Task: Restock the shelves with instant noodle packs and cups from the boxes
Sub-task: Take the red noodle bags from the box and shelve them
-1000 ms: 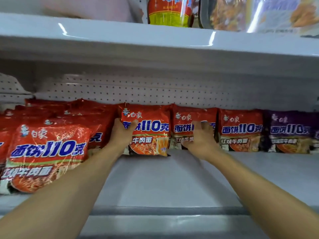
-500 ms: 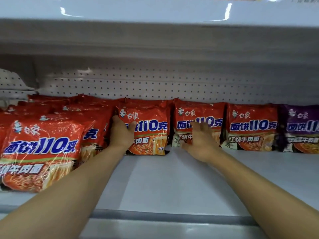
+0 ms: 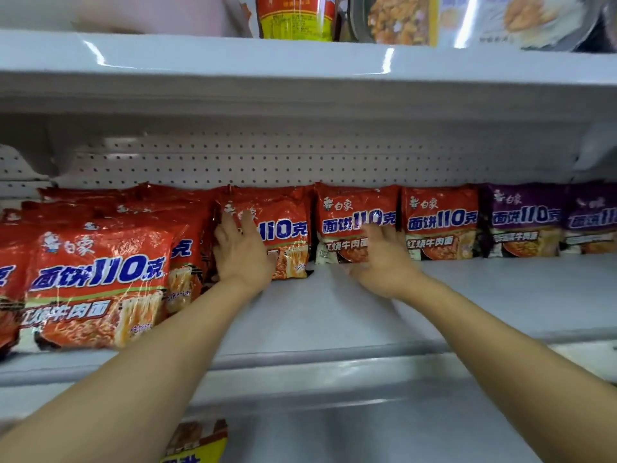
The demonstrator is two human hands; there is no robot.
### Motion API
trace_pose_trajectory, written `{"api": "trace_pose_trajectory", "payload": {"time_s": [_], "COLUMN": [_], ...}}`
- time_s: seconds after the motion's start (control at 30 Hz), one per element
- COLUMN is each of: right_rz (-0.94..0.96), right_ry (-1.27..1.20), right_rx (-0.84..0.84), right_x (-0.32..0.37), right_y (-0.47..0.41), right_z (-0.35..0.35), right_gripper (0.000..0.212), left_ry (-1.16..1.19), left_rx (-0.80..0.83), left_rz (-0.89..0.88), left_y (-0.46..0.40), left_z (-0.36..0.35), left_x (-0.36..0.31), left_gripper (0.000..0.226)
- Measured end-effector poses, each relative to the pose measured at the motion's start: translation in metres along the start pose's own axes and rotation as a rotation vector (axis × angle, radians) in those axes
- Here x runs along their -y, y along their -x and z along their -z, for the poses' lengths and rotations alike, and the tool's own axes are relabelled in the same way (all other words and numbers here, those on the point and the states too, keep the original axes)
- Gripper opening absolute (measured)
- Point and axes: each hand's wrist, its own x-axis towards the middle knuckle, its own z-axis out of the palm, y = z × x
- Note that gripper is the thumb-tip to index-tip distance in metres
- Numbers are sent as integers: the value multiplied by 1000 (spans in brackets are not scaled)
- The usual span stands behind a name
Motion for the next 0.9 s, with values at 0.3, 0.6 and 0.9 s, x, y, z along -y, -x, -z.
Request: {"api": "trace_pose_trajectory", "payload": {"time_s": [0.3, 0.6, 0.9], "right_rz": [-130, -329, -583], "right_ry": [103, 145, 211], "right_rx": [-38, -43, -40], "right_x": [4, -22, -86], "right_y": [92, 204, 309], "right_z": [44, 66, 89], "right_gripper": [80, 83, 79], "left_ry": [63, 264, 432], "left_rx": [202, 342, 506], "left_rz": [-204, -442, -671], "left_y": [65, 151, 244], "left_z": [36, 43, 17], "left_x": [-26, -80, -160], "left_gripper": [77, 76, 74]}}
